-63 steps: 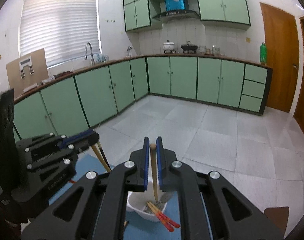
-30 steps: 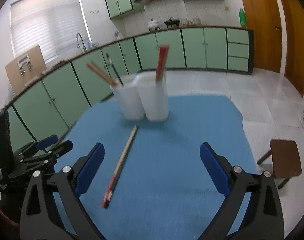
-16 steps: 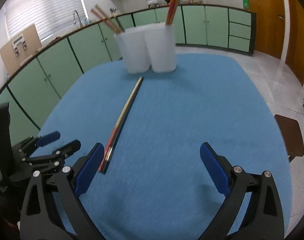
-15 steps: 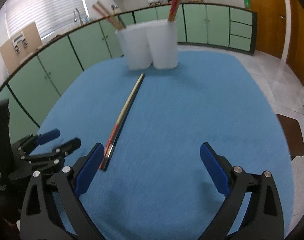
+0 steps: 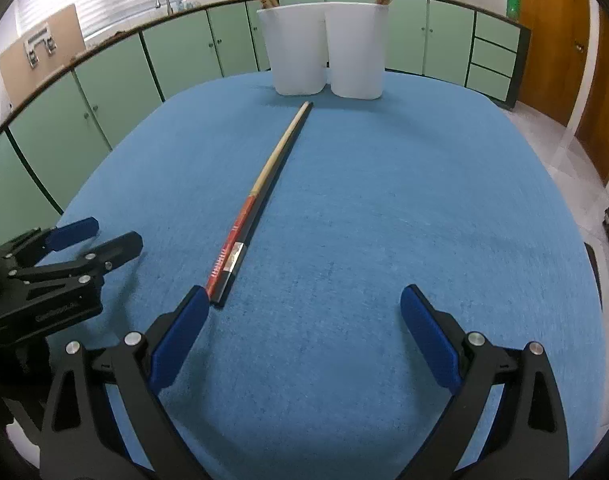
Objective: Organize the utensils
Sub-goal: 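Move both tools back toward the last two chopsticks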
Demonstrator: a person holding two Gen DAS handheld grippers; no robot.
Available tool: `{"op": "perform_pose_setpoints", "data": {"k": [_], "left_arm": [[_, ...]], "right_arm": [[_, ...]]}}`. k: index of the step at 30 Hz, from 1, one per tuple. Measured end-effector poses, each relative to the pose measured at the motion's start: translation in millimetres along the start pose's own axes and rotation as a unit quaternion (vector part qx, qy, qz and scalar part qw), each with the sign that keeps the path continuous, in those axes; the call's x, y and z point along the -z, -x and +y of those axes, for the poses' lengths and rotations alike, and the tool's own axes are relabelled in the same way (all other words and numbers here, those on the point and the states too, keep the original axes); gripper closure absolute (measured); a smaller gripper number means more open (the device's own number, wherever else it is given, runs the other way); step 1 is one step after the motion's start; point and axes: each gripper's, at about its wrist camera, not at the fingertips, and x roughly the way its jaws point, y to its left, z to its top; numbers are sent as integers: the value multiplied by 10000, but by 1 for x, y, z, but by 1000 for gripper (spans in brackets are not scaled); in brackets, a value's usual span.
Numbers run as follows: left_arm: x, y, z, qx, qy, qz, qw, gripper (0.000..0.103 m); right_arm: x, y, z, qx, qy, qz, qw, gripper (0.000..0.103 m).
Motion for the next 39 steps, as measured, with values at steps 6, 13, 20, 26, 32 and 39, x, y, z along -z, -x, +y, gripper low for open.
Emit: {"op": "perform_pose_setpoints", "data": {"k": [6,13,20,26,32,39], "left_arm": [[0,0,-1,4,-32,2,10000,28],[1,-1,0,13,-7,25,10000,27],[1,0,0,12,8,22,10000,27],[2,1,0,-1,36,18,10000,27],[4,2,3,-5,92,7,10000,26],[4,2,2,-11,100,4,9999,26]], "right_arm": [[-2,-6,7,101,171,129,9997,9],[-2,-8,6,225,142,167,9995,9],[0,-4,-13,383,-77,121,9992,9],[4,5,-18,56,-185,-95,9998,9],[5,2,3,-14,52,-18,10000,30],[4,3,8,114,71,-40,9999,47]]}}
